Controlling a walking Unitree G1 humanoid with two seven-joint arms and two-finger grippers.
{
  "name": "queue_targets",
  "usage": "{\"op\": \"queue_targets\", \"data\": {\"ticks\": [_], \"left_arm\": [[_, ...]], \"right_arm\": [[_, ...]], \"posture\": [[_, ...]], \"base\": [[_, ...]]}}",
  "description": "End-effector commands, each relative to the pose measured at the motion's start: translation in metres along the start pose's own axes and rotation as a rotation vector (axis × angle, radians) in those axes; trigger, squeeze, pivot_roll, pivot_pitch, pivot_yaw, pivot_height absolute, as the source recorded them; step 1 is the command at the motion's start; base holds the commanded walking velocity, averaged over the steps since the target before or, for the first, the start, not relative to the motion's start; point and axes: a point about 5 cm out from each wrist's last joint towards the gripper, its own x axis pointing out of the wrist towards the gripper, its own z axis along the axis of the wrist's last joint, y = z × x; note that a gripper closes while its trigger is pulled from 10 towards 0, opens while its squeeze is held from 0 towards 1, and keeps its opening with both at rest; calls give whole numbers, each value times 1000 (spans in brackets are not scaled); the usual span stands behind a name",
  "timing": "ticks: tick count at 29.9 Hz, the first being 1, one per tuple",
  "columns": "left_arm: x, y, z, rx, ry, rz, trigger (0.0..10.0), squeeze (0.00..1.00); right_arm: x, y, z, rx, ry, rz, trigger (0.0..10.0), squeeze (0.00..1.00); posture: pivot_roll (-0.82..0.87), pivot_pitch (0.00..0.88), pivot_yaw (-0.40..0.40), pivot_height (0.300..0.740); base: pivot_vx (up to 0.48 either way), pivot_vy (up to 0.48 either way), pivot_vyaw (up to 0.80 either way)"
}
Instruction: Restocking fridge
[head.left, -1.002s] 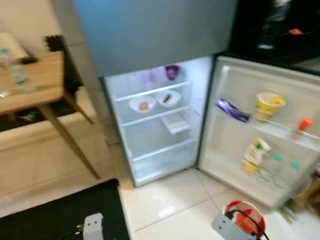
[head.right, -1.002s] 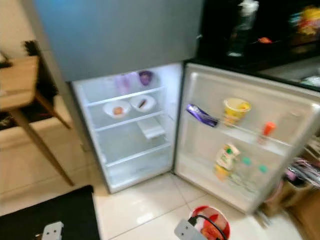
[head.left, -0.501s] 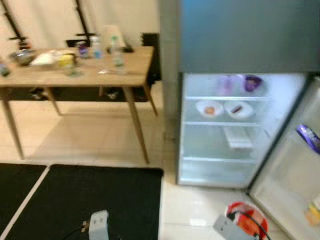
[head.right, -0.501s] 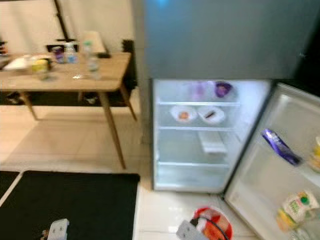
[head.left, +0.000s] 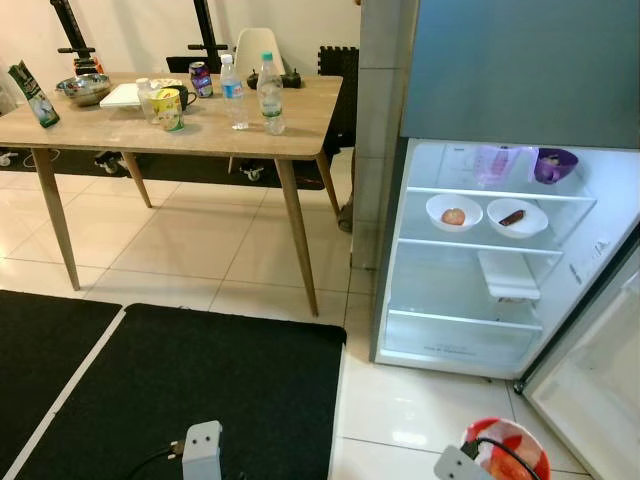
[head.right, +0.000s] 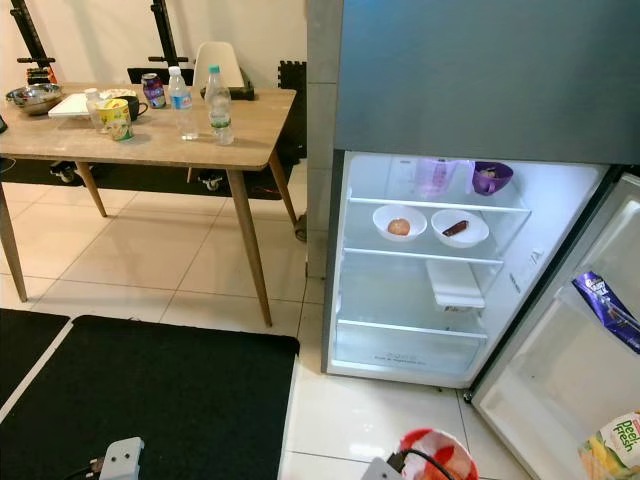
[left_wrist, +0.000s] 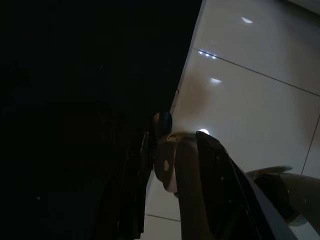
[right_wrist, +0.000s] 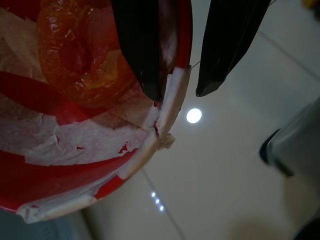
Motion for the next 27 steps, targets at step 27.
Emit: {"op": "queue_targets", "data": {"ticks": [27], "left_arm": [[-1, 0, -3, 4, 20, -17, 10000, 0]], "right_arm": [[-12, 19, -46, 177, 162, 6, 10000, 0]], "posture": [[-50, 0, 3, 740]], "base": [[293, 0, 0]]}}
